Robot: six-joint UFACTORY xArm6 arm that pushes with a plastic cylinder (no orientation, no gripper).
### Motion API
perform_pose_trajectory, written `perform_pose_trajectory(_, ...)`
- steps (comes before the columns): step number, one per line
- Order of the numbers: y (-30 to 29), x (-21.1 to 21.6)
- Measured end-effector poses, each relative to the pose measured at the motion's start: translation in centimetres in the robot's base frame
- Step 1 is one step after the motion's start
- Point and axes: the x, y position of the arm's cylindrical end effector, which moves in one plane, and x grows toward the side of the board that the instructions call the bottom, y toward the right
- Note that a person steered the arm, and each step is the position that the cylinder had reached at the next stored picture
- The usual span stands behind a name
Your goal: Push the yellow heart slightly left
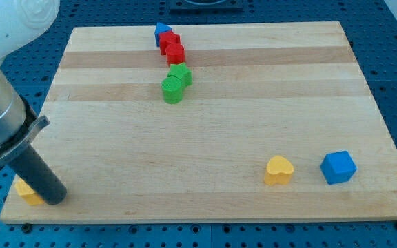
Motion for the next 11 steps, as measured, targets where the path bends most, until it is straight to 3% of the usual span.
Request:
perform_pose_trajectory(2,14.5,0.5)
perform_pose_trajectory(4,34.9,0.9)
perform_pose_trajectory(5,40.6,0.4)
perform_pose_trajectory(7,37.8,-2.2)
perform_pose_trajectory(9,30.7,-2.7)
perform_pose_trajectory(11,27.9,-6.4)
